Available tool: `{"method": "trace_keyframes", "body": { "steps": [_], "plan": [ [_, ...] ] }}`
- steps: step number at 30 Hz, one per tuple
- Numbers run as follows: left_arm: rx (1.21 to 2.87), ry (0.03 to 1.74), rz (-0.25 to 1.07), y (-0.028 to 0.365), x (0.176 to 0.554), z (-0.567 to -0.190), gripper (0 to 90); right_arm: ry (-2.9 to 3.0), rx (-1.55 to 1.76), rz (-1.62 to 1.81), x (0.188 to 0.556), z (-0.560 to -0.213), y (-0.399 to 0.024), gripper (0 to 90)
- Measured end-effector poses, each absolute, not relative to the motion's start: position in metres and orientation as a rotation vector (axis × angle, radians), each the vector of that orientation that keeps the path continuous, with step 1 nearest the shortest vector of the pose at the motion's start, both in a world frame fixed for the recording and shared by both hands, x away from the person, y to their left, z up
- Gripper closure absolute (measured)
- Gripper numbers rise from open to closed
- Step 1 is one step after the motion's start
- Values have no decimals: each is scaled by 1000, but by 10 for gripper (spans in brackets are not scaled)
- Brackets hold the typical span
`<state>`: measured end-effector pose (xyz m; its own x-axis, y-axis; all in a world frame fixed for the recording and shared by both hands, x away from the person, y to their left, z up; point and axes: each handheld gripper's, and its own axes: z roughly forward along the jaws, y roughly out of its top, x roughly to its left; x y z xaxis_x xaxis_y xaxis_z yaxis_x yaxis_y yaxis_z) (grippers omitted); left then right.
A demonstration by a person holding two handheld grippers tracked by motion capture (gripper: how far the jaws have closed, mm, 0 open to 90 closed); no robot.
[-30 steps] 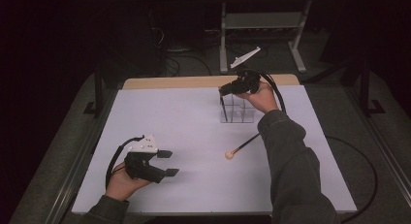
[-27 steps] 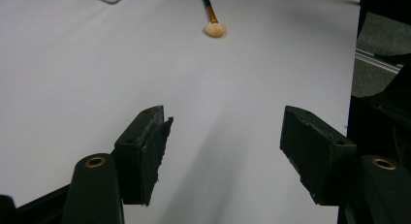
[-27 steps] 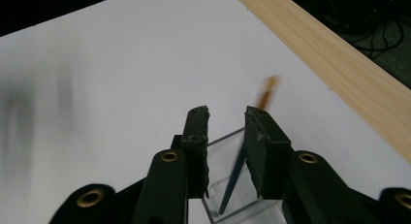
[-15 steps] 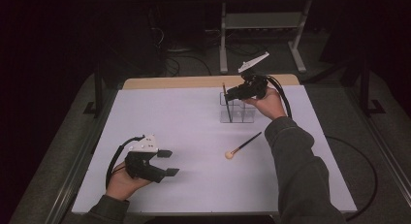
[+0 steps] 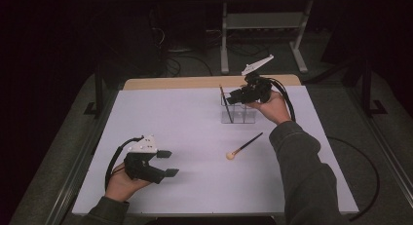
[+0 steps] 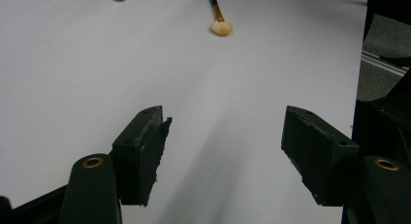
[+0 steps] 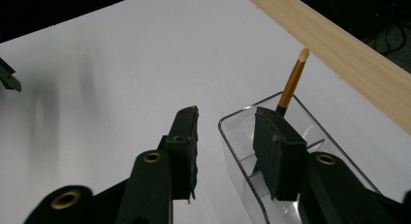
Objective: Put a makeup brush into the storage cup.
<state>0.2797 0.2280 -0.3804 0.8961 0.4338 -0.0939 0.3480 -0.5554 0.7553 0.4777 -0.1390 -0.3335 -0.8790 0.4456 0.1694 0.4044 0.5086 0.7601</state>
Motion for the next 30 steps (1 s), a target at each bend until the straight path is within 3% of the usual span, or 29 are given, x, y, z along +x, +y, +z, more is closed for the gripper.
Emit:
{"method": "trace_keyframes", "body": {
  "steps": [30],
  "plan": [
    [2220, 592, 124, 230, 281, -383, 299, 2658, 790, 1341, 451, -333, -165, 446]
  ]
}}
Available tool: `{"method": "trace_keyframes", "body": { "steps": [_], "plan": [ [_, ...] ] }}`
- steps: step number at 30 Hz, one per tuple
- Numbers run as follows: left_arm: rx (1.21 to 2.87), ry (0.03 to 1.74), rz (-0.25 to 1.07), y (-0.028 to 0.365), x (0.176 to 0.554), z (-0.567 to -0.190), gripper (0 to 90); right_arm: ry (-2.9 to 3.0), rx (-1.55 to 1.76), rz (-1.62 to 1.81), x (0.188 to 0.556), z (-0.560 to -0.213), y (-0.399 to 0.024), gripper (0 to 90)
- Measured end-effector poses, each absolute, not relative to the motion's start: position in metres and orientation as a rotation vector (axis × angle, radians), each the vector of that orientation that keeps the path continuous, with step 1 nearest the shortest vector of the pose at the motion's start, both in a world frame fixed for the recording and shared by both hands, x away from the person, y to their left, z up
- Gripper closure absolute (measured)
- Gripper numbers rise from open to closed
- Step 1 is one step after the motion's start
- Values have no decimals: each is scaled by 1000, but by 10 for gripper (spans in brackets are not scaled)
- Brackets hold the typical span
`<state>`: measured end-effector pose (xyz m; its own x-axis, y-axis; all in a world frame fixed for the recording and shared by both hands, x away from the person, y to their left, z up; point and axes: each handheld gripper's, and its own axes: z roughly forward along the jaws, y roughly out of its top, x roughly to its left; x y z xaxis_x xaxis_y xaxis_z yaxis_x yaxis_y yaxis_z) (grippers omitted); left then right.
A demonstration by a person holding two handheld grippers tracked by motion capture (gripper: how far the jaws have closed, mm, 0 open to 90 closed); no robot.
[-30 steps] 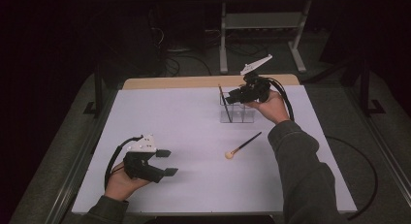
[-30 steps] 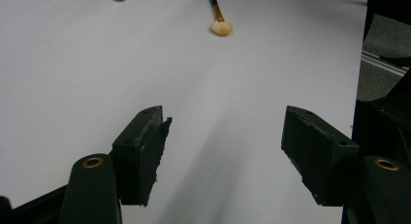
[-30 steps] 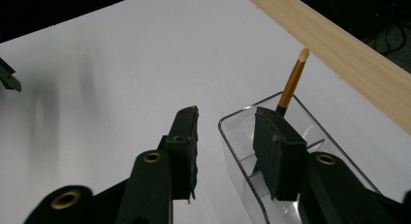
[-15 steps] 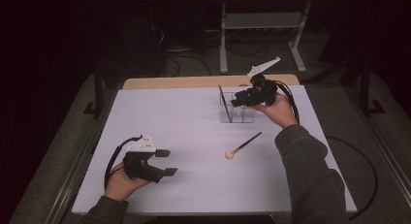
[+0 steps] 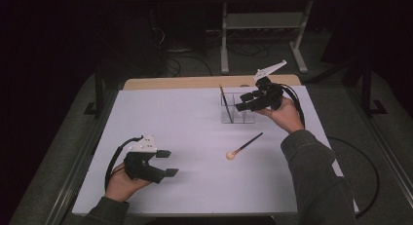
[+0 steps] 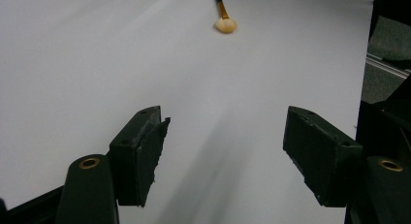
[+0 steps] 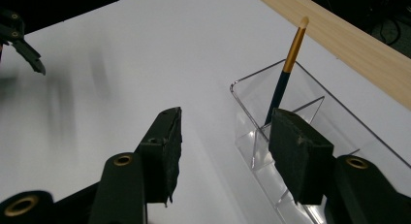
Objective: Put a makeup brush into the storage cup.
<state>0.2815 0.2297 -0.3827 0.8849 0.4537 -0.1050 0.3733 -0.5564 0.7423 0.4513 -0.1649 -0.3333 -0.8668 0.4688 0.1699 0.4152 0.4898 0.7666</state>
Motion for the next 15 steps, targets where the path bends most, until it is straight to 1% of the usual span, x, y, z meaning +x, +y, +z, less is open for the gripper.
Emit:
{"method": "trace_keyframes", "body": {
  "steps": [15],
  "plan": [
    [2203, 606, 132, 231, 282, -383, 289, 2663, 798, 1352, 435, -339, -177, 416]
  ]
}}
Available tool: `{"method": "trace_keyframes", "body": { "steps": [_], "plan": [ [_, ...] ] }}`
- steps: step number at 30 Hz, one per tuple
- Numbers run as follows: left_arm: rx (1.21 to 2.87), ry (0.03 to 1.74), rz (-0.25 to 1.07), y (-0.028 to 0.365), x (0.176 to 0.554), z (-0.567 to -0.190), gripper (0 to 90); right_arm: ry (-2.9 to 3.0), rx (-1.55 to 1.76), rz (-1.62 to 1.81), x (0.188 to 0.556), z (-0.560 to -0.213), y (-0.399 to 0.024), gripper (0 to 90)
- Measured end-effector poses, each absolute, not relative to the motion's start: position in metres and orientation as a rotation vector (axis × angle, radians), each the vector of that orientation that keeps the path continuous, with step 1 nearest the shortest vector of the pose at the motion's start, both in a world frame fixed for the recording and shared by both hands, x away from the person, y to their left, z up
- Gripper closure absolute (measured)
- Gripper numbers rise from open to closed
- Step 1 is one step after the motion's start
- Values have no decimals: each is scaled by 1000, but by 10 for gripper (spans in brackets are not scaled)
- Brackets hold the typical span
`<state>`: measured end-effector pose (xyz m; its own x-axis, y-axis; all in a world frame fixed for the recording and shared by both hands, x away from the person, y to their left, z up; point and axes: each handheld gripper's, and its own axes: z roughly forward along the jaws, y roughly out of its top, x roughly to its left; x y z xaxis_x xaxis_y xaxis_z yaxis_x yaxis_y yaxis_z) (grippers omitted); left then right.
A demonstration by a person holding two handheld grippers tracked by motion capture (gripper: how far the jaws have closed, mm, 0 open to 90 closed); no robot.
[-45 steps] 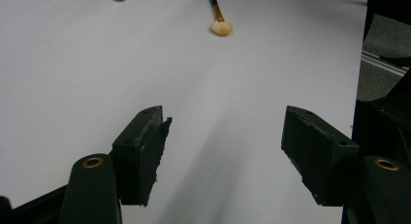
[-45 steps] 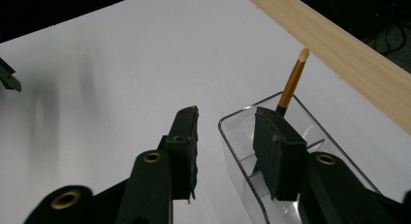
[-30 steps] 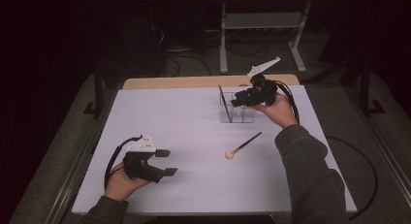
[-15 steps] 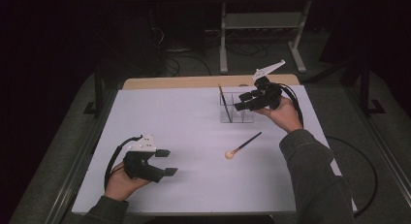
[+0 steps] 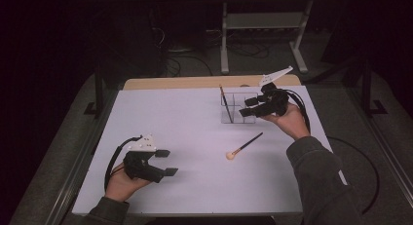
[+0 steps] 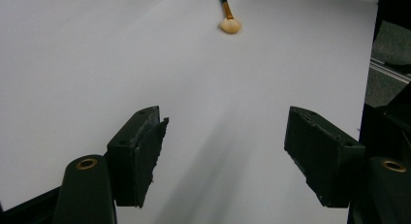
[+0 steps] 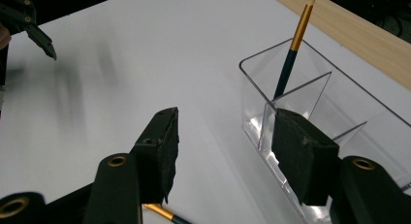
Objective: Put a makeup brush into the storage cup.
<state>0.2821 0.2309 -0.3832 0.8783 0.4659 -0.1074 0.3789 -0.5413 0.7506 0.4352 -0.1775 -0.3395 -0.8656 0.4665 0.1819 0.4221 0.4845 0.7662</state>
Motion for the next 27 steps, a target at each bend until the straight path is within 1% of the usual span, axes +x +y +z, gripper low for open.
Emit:
{"method": "trace_keyframes", "body": {
  "steps": [11, 27],
  "plan": [
    [2206, 611, 130, 231, 283, -385, 285, 2666, 809, 1345, 428, -348, -185, 409],
    [2193, 628, 124, 231, 283, -386, 283, 2700, 767, 1312, 417, -361, -183, 404]
  ]
}}
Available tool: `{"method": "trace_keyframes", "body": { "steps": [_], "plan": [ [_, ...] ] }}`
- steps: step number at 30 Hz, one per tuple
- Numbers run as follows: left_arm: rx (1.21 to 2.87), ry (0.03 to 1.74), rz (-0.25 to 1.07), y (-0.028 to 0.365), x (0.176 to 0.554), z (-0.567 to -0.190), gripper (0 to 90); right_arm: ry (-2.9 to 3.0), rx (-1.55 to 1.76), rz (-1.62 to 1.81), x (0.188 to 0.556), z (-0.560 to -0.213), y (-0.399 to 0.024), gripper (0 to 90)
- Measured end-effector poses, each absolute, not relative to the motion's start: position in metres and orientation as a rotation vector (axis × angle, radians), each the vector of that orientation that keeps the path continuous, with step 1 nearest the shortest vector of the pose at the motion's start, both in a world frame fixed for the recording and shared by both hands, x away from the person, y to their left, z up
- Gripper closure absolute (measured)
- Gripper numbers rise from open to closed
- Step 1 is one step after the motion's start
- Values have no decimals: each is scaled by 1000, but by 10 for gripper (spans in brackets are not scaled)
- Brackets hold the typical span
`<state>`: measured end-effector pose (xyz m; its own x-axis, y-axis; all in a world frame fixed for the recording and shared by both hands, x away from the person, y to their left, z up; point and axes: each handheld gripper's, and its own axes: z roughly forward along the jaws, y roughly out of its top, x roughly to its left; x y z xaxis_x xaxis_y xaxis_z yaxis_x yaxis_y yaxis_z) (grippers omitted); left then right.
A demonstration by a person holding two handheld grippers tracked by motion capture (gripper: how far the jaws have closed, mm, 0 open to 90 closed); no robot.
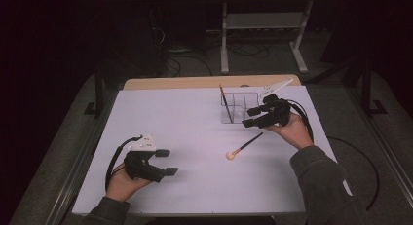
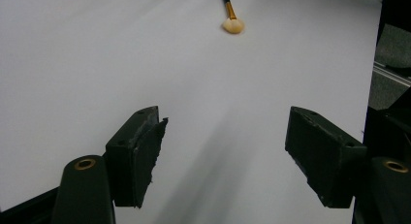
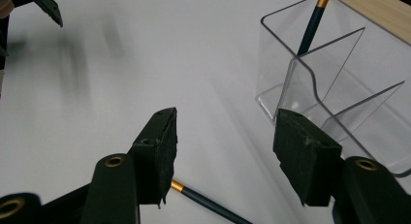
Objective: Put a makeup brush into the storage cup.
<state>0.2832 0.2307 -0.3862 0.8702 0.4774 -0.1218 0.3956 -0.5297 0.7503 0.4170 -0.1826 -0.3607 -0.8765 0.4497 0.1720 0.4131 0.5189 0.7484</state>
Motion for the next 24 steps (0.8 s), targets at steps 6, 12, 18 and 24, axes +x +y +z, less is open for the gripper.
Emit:
{"method": "trace_keyframes", "body": {
  "steps": [6, 12, 18, 24],
  "plan": [
    [2194, 625, 124, 231, 284, -386, 282, 2714, 761, 1311, 415, -366, -182, 401],
    [2194, 621, 132, 232, 284, -386, 281, 2728, 761, 1300, 413, -371, -181, 398],
    [2193, 621, 128, 232, 284, -387, 275, 2735, 750, 1303, 410, -374, -182, 395],
    [2189, 629, 130, 233, 283, -387, 274, 2742, 758, 1293, 407, -379, -185, 390]
  ]
}}
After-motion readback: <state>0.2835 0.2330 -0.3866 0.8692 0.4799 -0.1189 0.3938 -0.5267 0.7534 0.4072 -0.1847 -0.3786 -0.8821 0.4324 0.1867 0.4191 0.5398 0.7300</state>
